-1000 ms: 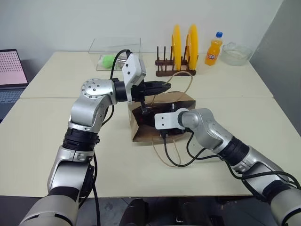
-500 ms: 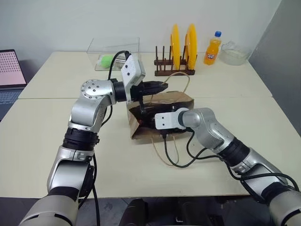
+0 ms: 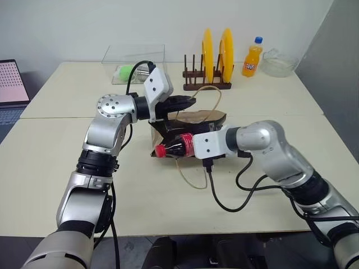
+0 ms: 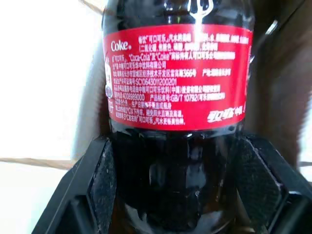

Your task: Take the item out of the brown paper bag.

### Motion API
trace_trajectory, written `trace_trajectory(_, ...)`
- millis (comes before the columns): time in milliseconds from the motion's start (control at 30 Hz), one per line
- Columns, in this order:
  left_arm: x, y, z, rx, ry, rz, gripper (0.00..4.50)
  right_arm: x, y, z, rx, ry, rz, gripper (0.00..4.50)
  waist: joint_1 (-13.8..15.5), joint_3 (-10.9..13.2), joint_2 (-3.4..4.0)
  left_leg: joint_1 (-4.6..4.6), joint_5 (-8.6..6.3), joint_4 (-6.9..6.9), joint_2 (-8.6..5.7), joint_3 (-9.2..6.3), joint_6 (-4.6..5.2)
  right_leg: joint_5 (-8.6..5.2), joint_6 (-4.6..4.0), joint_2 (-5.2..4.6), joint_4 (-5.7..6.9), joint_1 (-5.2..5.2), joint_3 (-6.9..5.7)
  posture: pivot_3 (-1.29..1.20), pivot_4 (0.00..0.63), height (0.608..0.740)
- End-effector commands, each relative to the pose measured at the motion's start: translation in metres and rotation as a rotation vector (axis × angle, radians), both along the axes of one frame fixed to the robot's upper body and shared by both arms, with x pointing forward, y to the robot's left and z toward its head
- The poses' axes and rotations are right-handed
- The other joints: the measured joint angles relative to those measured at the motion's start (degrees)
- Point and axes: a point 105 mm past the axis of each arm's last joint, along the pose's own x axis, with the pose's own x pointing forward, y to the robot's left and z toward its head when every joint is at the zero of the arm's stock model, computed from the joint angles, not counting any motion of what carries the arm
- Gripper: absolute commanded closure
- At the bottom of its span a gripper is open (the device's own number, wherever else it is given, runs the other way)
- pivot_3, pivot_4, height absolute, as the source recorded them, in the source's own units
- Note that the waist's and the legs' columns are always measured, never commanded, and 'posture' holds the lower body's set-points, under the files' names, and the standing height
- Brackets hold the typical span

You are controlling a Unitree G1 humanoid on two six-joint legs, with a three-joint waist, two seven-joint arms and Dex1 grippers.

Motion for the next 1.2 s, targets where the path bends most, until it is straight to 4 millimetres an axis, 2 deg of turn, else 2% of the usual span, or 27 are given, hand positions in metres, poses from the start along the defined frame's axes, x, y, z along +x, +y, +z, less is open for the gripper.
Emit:
trace_trajectory(33,-0.001,-0.003,0.013,0.005,-0.065,-0.008,4.50,-0.018,-0.003,0.031,0.134,-0.043,0.135,1.52,0.0,0.0,0.00,0.02,0.00,0.00,0.00,0.00,0.01,0.00,0.00,0.00,-0.01,0.03,-0.01,0.00,0.150,0.740)
trace_trajectory(100,-0.001,-0.003,0.012,0.010,-0.066,-0.009,4.50,-0.022,-0.005,0.039,0.186,-0.046,0.158,1.52,0.0,0.0,0.00,0.02,0.00,0.00,0.00,0.01,0.01,0.00,0.00,0.00,-0.01,0.04,0.01,0.00,0.150,0.740)
trace_trajectory(200,-0.001,-0.004,0.010,0.015,-0.065,-0.014,4.50,-0.027,-0.014,0.065,0.297,-0.060,0.162,1.52,0.0,0.0,-0.01,0.02,0.00,0.00,0.00,0.00,0.00,0.00,0.00,0.00,0.01,0.03,0.00,0.00,0.150,0.740)
trace_trajectory(400,-0.003,-0.004,0.007,0.020,-0.063,-0.017,4.50,-0.023,-0.048,0.099,0.405,-0.100,0.027,1.52,0.3,0.0,-0.01,0.00,0.00,0.00,0.00,0.01,0.01,0.00,0.00,-0.03,-0.01,0.04,0.00,0.00,0.150,0.740)
trace_trajectory(467,-0.004,-0.003,0.005,0.025,-0.061,-0.018,4.50,-0.021,-0.064,0.110,0.433,-0.118,-0.044,1.52,0.4,0.0,-0.01,0.01,-0.01,0.00,0.00,0.02,0.01,0.00,0.00,-0.03,-0.01,0.03,0.00,0.00,0.150,0.740)
trace_trajectory(533,-0.004,-0.002,0.004,0.027,-0.058,-0.017,4.50,-0.019,-0.090,0.112,0.441,-0.106,-0.167,1.52,0.5,0.0,-0.01,0.00,-0.01,-0.01,0.00,0.03,0.01,0.00,0.00,-0.03,0.01,0.02,0.01,0.00,0.150,0.740)
trace_trajectory(633,-0.004,-0.002,0.003,0.024,-0.057,-0.015,4.50,-0.013,-0.125,0.092,0.321,-0.091,-0.305,1.52,1.2,0.0,-0.01,-0.03,-0.01,-0.02,0.00,0.03,0.02,0.00,0.00,-0.03,-0.08,0.03,0.00,0.00,0.150,0.740)
trace_trajectory(733,-0.005,-0.002,0.003,0.022,-0.057,-0.016,4.50,-0.002,-0.158,0.060,0.182,-0.056,-0.410,1.53,1.4,0.0,-0.02,-0.02,-0.02,-0.01,-0.01,0.09,0.04,0.00,0.01,-0.04,-0.13,0.08,0.03,0.00,0.150,0.740)
trace_trajectory(800,-0.005,-0.003,0.004,0.020,-0.058,-0.017,4.50,0.006,-0.173,0.037,0.101,-0.024,-0.444,1.53,1.3,0.0,-0.02,0.00,-0.02,0.00,-0.01,0.17,0.05,-0.04,0.06,-0.04,-0.13,0.08,0.08,0.00,0.150,0.740)
trace_trajectory(967,-0.006,-0.005,0.004,0.014,-0.059,-0.021,4.50,0.028,-0.192,-0.015,-0.049,0.064,-0.459,1.53,0.6,0.0,-0.02,0.14,-0.01,-0.02,0.06,0.37,0.04,-0.15,0.25,-0.01,0.02,0.06,0.18,0.00,0.150,0.740)
trace_trajectory(1200,-0.008,-0.003,0.004,0.011,-0.064,-0.014,4.50,0.058,-0.209,-0.058,-0.143,0.194,-0.529,1.53,-0.1,0.1,0.02,0.15,0.01,-0.02,0.08,0.45,0.00,0.00,0.00,0.00,0.01,0.06,0.22,0.00,0.150,0.740)
